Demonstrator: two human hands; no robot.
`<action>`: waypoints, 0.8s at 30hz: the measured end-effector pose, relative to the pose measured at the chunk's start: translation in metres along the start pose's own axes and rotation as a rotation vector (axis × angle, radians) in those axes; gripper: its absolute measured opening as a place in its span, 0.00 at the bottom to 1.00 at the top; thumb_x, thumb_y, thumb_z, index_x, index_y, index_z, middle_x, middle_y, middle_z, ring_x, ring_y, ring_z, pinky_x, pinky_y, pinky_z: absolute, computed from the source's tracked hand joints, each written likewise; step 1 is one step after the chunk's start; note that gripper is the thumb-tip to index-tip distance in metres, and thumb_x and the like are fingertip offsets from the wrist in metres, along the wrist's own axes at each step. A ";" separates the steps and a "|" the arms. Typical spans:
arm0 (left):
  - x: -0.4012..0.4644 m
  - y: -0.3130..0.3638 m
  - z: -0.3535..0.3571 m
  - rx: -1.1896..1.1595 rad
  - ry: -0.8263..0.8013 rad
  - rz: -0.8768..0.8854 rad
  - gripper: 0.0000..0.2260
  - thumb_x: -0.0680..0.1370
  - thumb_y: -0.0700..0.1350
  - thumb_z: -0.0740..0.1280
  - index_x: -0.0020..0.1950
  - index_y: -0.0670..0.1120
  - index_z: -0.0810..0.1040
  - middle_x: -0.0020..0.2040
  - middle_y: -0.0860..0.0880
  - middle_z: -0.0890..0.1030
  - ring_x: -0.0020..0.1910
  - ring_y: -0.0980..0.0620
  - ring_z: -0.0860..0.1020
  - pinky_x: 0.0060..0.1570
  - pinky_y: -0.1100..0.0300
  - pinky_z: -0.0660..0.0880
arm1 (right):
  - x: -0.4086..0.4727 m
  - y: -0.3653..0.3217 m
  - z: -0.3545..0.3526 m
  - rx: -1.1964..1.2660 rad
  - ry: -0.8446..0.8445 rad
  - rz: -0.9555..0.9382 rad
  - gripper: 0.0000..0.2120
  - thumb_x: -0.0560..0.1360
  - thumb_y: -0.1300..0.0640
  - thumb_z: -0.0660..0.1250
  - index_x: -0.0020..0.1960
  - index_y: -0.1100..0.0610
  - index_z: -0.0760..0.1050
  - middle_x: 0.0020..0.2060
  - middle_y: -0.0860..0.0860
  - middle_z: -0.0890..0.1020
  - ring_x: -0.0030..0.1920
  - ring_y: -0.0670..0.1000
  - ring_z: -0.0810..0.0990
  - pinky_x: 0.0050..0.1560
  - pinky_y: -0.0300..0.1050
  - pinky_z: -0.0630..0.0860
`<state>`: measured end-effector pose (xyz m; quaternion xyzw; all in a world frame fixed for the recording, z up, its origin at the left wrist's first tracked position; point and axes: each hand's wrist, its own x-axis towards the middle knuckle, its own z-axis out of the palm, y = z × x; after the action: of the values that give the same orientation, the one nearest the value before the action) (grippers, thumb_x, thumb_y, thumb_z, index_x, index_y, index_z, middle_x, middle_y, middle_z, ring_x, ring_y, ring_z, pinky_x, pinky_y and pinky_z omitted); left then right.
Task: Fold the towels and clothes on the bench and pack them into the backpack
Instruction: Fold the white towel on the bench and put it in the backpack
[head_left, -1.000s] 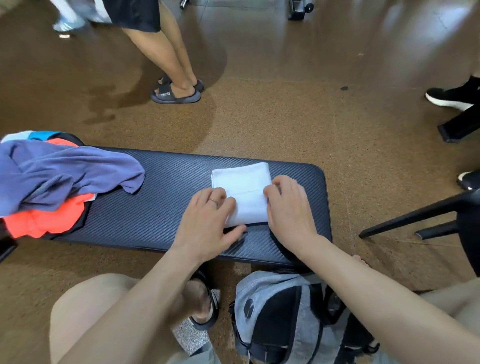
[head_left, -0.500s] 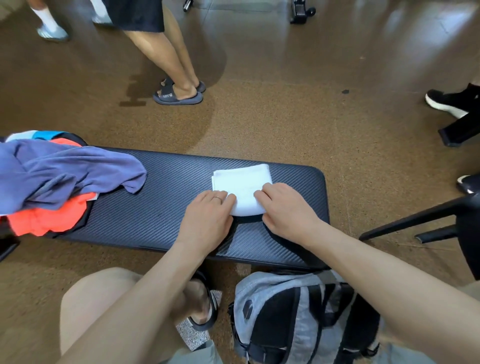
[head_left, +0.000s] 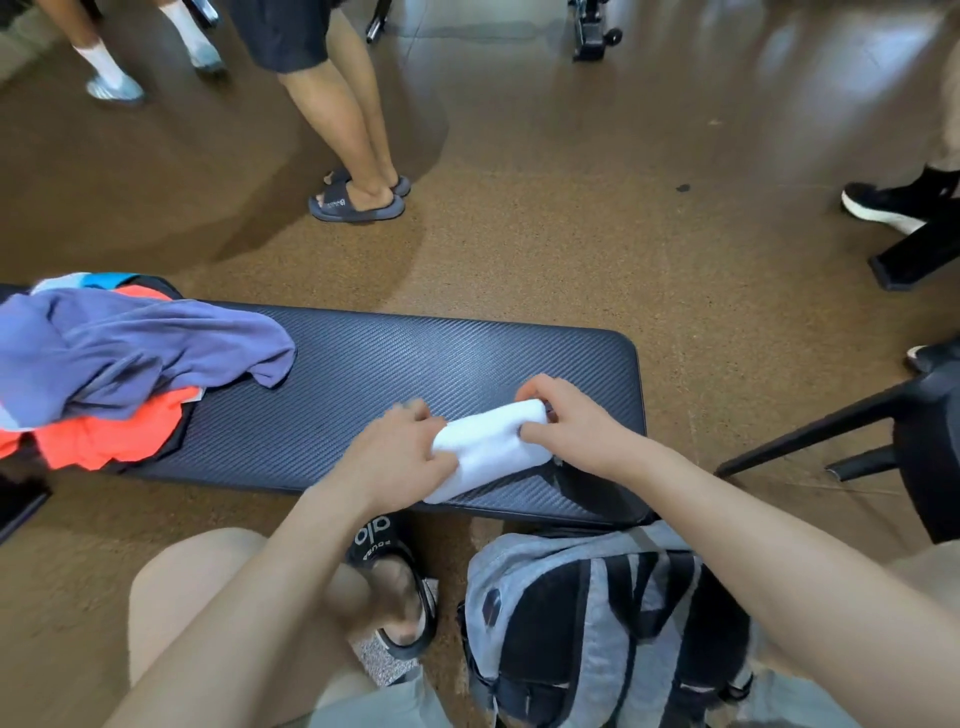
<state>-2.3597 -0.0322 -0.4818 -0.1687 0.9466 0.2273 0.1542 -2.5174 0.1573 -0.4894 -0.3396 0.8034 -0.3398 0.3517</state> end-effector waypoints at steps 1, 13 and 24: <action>0.003 0.002 0.001 0.031 -0.005 0.000 0.13 0.73 0.56 0.57 0.49 0.50 0.72 0.55 0.50 0.71 0.56 0.46 0.69 0.54 0.50 0.70 | -0.001 0.001 0.001 -0.009 -0.001 0.006 0.09 0.76 0.55 0.65 0.54 0.47 0.69 0.52 0.50 0.73 0.47 0.51 0.73 0.42 0.43 0.67; 0.023 0.037 -0.012 -0.088 -0.231 -0.216 0.16 0.68 0.53 0.66 0.50 0.46 0.69 0.46 0.47 0.77 0.42 0.50 0.74 0.36 0.55 0.67 | -0.008 -0.005 0.031 0.124 0.374 0.273 0.33 0.76 0.41 0.69 0.72 0.57 0.64 0.65 0.52 0.68 0.61 0.53 0.72 0.60 0.49 0.72; -0.017 0.115 0.031 -0.775 -0.110 -0.076 0.12 0.77 0.37 0.64 0.55 0.53 0.76 0.47 0.54 0.83 0.45 0.57 0.82 0.41 0.63 0.79 | -0.074 0.013 0.005 0.965 0.018 0.221 0.18 0.76 0.57 0.73 0.65 0.59 0.78 0.57 0.58 0.85 0.59 0.58 0.84 0.64 0.58 0.78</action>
<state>-2.3826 0.0833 -0.4584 -0.2368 0.7742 0.5706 0.1379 -2.4784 0.2211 -0.4778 -0.0476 0.5887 -0.6367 0.4958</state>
